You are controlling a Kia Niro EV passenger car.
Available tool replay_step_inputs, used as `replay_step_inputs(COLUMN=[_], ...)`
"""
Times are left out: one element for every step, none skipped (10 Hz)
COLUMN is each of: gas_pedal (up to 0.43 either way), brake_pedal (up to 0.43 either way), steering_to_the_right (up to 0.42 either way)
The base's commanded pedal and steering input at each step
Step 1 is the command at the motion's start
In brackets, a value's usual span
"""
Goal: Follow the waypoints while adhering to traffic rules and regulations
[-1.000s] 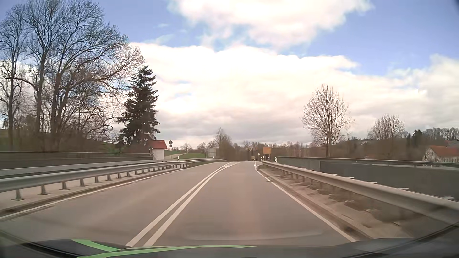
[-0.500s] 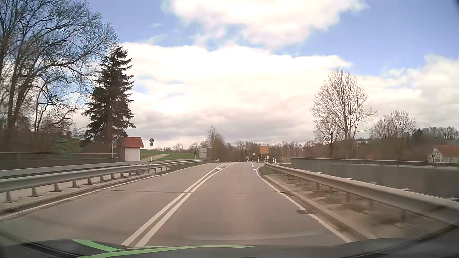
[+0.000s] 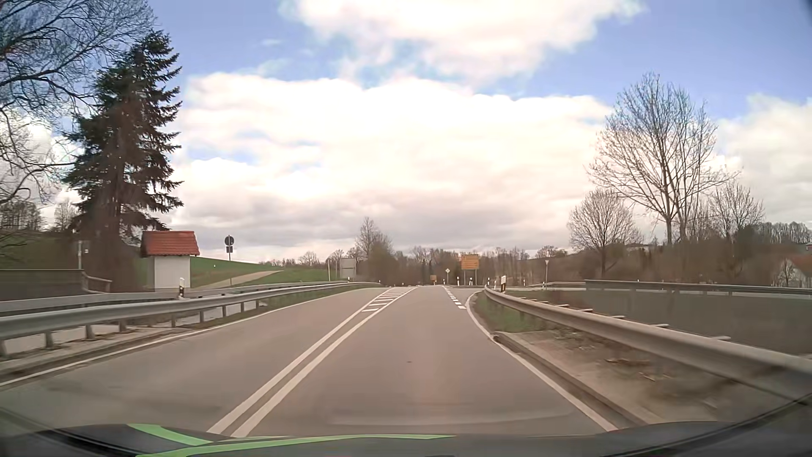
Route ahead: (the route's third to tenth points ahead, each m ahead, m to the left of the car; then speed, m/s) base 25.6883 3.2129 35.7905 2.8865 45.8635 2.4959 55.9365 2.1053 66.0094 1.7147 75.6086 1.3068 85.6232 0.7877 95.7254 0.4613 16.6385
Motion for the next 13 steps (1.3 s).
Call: replay_step_inputs(gas_pedal=[0.169, 0.169, 0.169, 0.169, 0.169, 0.169, 0.169, 0.169, 0.169, 0.169, 0.169, 0.169, 0.169], brake_pedal=[0.0, 0.0, 0.0, 0.0, 0.0, 0.0, 0.0, 0.0, 0.0, 0.0, 0.0, 0.0, 0.0], steering_to_the_right=[0.008, 0.009, 0.01, 0.01, 0.01, 0.01, 0.009, 0.01, 0.01, 0.01, 0.009, 0.008, 0.008])
